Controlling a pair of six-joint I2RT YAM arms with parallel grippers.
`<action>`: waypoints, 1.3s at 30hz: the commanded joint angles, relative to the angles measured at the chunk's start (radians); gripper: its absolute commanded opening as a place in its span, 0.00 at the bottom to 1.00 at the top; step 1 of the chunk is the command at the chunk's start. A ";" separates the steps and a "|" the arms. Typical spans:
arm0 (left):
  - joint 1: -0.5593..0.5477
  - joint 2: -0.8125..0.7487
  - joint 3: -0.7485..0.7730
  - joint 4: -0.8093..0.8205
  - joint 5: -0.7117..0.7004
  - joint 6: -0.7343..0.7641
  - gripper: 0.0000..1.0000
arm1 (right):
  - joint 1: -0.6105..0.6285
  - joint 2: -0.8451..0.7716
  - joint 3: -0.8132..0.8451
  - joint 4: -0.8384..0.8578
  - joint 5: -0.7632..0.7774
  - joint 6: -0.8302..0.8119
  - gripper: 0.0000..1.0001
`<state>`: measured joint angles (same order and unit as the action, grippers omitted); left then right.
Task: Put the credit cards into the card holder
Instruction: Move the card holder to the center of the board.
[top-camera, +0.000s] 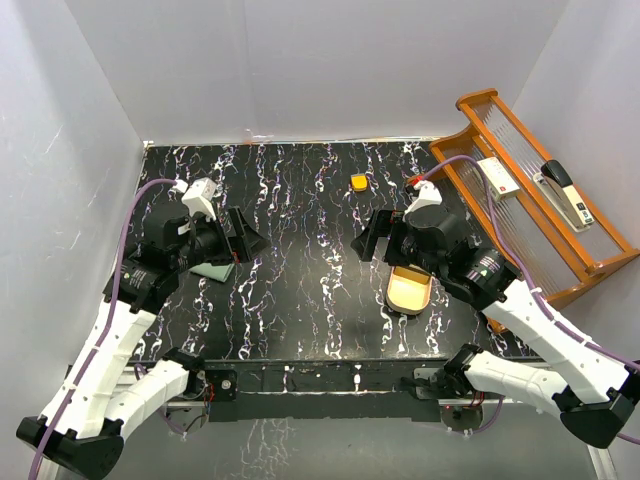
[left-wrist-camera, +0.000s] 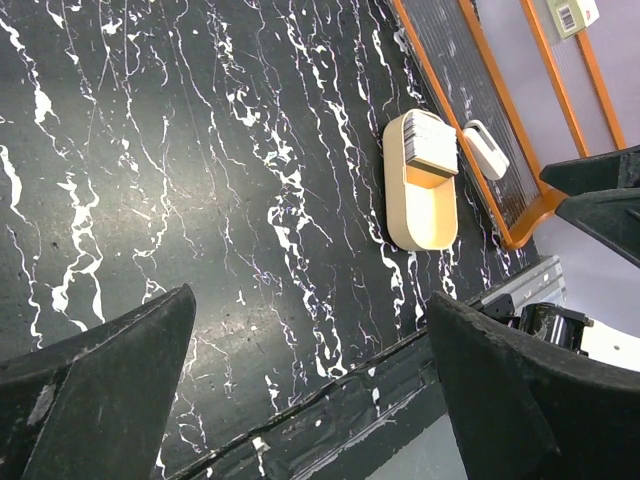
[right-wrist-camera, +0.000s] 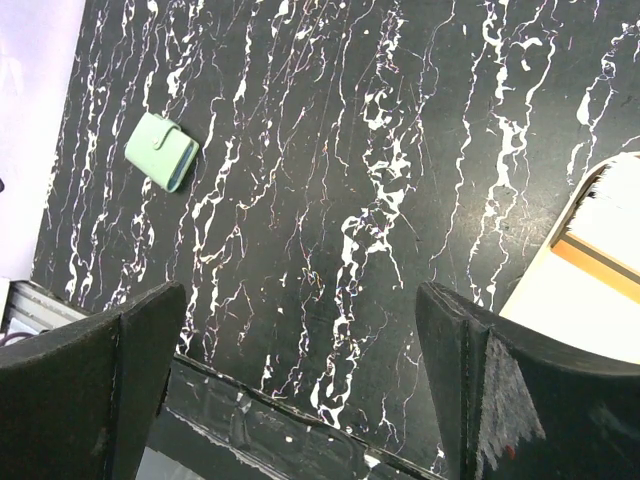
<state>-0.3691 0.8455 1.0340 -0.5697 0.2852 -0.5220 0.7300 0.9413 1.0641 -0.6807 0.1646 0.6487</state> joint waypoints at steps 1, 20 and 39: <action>0.005 -0.015 0.013 -0.016 -0.038 0.021 0.99 | -0.005 -0.018 0.014 0.036 0.022 0.003 0.98; 0.007 0.162 -0.047 -0.158 -0.578 -0.103 0.98 | -0.005 0.262 0.107 0.066 0.018 -0.023 0.95; 0.325 0.503 -0.148 0.067 -0.482 -0.200 0.80 | -0.006 0.147 0.005 0.115 -0.013 -0.062 0.96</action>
<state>-0.0772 1.3384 0.9005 -0.5602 -0.2489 -0.6880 0.7300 1.1206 1.0943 -0.6228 0.1596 0.6136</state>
